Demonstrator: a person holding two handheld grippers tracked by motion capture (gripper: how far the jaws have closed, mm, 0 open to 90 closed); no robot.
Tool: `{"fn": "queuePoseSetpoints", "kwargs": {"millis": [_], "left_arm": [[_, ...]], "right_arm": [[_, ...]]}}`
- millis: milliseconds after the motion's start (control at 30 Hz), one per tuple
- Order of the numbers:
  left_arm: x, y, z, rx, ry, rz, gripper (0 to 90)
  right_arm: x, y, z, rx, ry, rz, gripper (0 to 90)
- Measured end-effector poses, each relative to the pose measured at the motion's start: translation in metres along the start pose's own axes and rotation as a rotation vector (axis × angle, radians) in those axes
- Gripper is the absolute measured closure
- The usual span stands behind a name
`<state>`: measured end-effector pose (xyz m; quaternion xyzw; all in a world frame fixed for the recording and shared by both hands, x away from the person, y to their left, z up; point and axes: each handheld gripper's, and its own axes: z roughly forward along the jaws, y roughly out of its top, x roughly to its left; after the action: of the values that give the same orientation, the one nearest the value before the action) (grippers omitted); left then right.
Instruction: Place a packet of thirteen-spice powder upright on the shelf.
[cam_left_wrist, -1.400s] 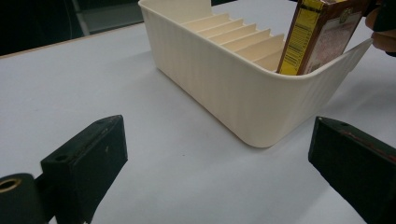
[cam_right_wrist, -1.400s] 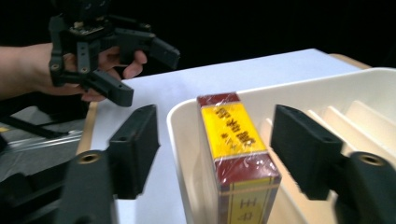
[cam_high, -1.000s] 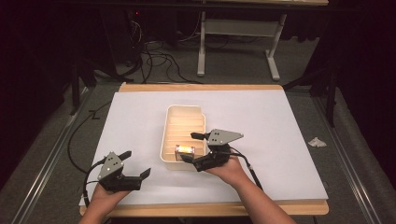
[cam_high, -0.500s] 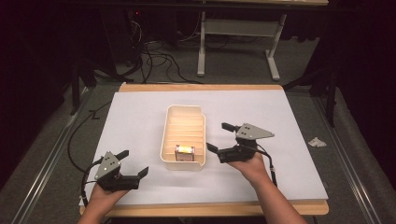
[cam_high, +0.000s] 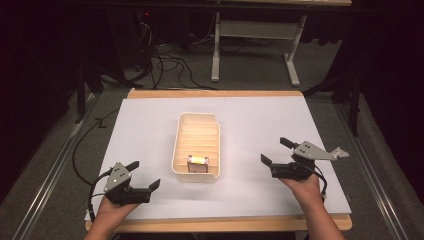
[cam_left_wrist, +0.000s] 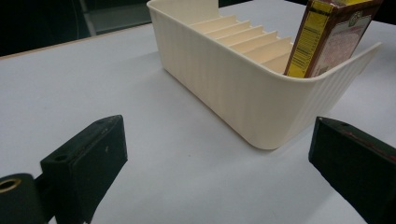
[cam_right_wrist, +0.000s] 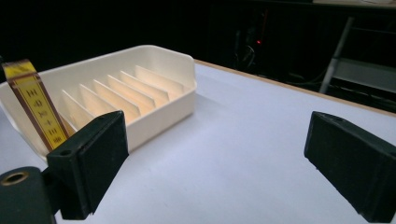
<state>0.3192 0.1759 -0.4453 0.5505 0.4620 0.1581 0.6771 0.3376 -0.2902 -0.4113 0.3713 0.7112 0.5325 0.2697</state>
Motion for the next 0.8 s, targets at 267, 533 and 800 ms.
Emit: {"fn": "queuePoseSetpoints", "kwargs": {"millis": [267,533,800], "left_arm": [[0.001,-0.001,0.002,-0.001,0.012,0.004,4.9],[0.0,-0.005,0.007,0.014,0.014,0.002,4.9],[0.0,-0.006,0.007,0.021,0.009,0.002,4.9]], "right_arm": [[-0.011,-0.023,-0.033,0.01,-0.075,0.034,6.8],[-0.012,-0.028,-0.027,0.024,-0.064,0.034,6.8],[-0.014,-0.03,-0.029,0.023,-0.063,0.049,6.8]]}}
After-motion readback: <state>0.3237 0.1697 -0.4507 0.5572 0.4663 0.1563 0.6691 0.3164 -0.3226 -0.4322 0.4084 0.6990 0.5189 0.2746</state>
